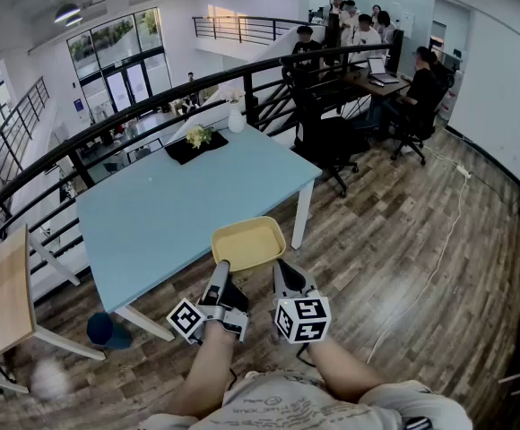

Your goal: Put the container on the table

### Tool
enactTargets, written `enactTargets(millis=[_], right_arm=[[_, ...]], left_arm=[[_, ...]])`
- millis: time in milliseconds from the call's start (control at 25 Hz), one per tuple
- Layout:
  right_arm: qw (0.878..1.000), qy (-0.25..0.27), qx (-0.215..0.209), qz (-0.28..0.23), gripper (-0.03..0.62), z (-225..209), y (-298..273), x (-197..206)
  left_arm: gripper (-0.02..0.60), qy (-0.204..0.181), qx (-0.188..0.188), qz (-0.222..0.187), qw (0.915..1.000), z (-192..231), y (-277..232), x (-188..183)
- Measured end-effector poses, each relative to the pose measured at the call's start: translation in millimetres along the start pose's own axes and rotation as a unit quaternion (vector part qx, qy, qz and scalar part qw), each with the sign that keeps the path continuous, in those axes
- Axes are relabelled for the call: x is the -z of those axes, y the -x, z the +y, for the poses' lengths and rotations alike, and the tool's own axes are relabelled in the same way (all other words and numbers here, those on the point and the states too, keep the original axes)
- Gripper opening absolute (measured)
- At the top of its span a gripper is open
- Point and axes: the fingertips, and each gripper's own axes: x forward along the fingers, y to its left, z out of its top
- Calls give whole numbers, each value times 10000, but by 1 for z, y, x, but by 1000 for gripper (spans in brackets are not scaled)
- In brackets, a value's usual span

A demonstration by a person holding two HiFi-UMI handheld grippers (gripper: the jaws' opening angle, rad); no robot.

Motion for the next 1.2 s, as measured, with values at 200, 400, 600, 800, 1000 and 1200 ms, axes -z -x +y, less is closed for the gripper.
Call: enactTargets(millis=[200,400,600,800,1000,1200], right_arm=[[10000,-39,28,24,3,1,-4,2],[9999,-104,84,24,3,4,-14,5],[9998,-186,99,21,3,12,-27,6],[9996,-259,17,-86,3,28,-39,9],[9997,-221,98,-13,3,43,-47,17],[9997,-194,152,49,3,49,-54,24]], left_arm=[[236,-19,54,64,10000,0,-2,-3],[236,11,28,53,10000,5,-4,-13],[236,45,39,81,9999,7,-5,-27],[236,77,5,104,9999,16,-3,-46],[236,90,30,219,9997,18,1,-61],[236,124,17,245,9996,24,4,-70]])
